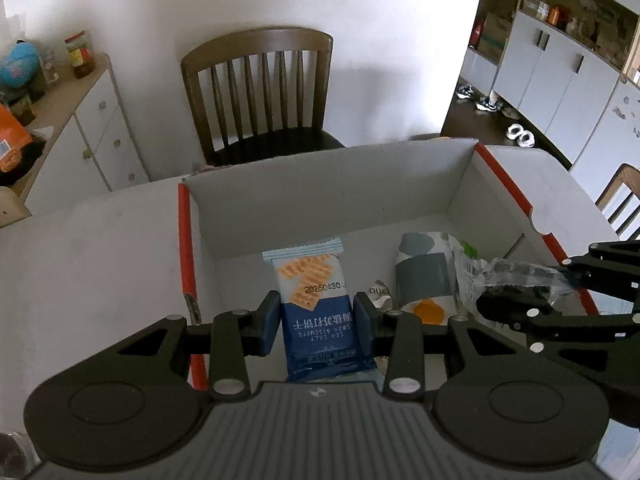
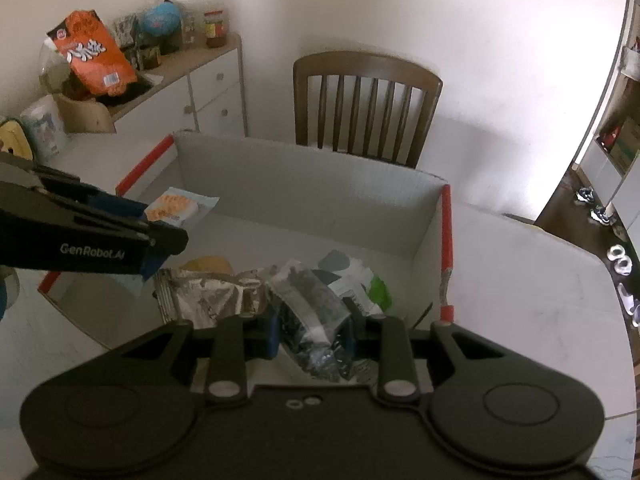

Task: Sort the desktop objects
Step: 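Lower the biscuit pack and clear bag into the red box with both tools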

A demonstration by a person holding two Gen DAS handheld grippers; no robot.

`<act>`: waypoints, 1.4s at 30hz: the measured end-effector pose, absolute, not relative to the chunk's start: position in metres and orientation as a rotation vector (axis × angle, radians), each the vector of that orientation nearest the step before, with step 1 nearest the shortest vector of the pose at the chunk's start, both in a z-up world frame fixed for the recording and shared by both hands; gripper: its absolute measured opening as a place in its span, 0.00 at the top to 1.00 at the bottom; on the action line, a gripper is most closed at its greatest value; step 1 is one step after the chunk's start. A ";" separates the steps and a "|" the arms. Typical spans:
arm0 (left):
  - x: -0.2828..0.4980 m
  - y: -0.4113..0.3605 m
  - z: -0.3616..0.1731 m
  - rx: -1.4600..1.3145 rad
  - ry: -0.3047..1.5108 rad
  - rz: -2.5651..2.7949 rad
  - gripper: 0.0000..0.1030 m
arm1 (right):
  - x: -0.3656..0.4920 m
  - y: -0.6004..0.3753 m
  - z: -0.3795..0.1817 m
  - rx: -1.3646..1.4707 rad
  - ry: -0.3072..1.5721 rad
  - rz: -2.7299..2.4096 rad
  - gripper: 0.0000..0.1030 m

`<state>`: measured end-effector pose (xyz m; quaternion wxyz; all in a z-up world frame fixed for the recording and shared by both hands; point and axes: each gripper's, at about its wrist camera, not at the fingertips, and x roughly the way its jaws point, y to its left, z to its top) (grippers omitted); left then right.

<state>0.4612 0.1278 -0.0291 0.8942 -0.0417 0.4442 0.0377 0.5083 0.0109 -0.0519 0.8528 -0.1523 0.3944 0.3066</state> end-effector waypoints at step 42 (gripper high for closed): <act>0.455 0.115 -0.059 -0.112 0.995 0.089 0.59 | 0.512 0.003 -0.077 -0.303 0.913 0.642 0.44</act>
